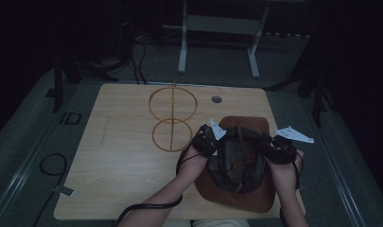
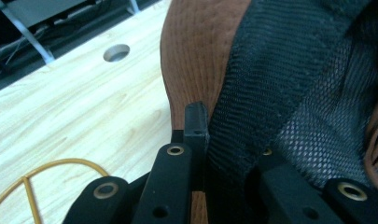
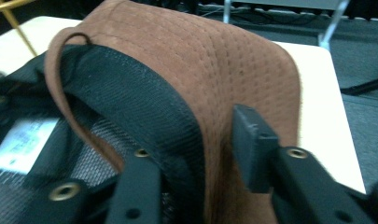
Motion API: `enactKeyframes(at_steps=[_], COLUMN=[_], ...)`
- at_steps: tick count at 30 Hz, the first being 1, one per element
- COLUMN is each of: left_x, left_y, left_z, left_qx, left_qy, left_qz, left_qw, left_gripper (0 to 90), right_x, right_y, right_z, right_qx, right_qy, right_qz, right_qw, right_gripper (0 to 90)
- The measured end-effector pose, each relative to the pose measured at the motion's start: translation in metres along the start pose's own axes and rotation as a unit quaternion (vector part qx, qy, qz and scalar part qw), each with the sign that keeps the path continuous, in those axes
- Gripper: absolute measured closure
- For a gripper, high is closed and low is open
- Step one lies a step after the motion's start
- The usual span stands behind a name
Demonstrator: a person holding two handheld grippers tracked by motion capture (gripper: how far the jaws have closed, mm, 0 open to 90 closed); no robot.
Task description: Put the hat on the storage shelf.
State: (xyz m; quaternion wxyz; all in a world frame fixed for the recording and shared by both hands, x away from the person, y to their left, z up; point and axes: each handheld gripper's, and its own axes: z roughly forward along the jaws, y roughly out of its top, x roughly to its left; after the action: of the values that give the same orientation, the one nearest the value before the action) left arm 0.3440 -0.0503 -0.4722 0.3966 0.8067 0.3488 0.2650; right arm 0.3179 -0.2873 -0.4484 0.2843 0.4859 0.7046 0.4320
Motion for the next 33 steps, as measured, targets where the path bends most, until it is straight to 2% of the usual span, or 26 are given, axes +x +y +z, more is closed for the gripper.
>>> enactKeyframes(at_steps=[4, 7, 9, 10, 13, 15, 17, 19, 21, 22, 24, 27, 28, 30, 33], left_x=[0.001, 0.001, 0.001, 0.001, 0.002, 0.003, 0.006, 0.011, 0.017, 0.020, 0.026, 0.035, 0.037, 0.042, 0.048], left_y=[0.002, 0.004, 0.004, 0.004, 0.004, 0.002, -0.002, -0.006, -0.011, -0.012, -0.016, -0.022, -0.023, -0.027, -0.033], left_z=[-0.001, -0.004, -0.008, -0.010, -0.016, -0.022, -0.028, -0.036, -0.045, -0.049, -0.056, -0.065, -0.067, -0.073, -0.081], left_qx=[-0.007, -0.014, -0.018, -0.020, -0.026, -0.030, -0.036, -0.053, -0.070, -0.071, -0.077, -0.076, -0.076, -0.087, -0.110], left_qy=[-0.004, 0.001, 0.014, 0.011, 0.011, 0.012, 0.012, -0.004, -0.019, -0.021, -0.040, -0.057, -0.060, -0.076, -0.103], left_qz=[-0.005, 0.005, 0.014, 0.016, 0.023, 0.029, 0.035, 0.035, 0.046, 0.045, 0.045, 0.049, 0.051, 0.057, 0.068], left_qw=[1.0000, 0.9999, 0.9997, 0.9996, 0.9993, 0.9991, 0.9987, 0.9980, 0.9963, 0.9962, 0.9952, 0.9942, 0.9940, 0.9917, 0.9862], left_gripper=[85.4, 85.5, 85.5, 85.5, 85.4, 85.4, 85.4, 85.3, 85.3, 85.3, 85.1, 85.1, 85.1, 85.1, 85.1], right_x=[-0.003, -0.006, -0.008, -0.008, -0.010, -0.017, -0.026, -0.036, -0.046, -0.050, -0.055, -0.058, -0.057, -0.057, -0.053], right_y=[-0.001, 0.001, 0.002, 0.002, 0.003, 0.003, 0.001, -0.002, -0.006, -0.008, -0.014, -0.019, -0.020, -0.020, -0.020], right_z=[-0.014, -0.024, -0.031, -0.036, -0.048, -0.053, -0.056, -0.056, -0.055, -0.053, -0.051, -0.047, -0.046, -0.042, -0.038], right_qx=[-0.017, -0.026, -0.029, -0.031, -0.039, -0.041, -0.041, -0.034, -0.028, -0.024, -0.019, -0.019, -0.016, -0.010, -0.010], right_qy=[0.033, 0.064, 0.085, 0.094, 0.084, 0.072, 0.049, 0.032, 0.026, 0.026, 0.032, 0.049, 0.048, 0.048, 0.067], right_qz=[0.002, 0.008, 0.013, 0.009, -0.011, -0.005, -0.001, 0.000, 0.005, 0.006, 0.003, 0.007, 0.007, 0.004, 0.005], right_qw=[0.9993, 0.9975, 0.9959, 0.9951, 0.9956, 0.9966, 0.9979, 0.9989, 0.9993, 0.9994, 0.9993, 0.9986, 0.9987, 0.9988, 0.9977], right_gripper=[49.2, 45.1, 42.5, 39.8, 39.8, 42.0, 42.7, 42.5, 41.5, 40.1, 39.2, 39.1, 39.1, 39.7, 39.9])
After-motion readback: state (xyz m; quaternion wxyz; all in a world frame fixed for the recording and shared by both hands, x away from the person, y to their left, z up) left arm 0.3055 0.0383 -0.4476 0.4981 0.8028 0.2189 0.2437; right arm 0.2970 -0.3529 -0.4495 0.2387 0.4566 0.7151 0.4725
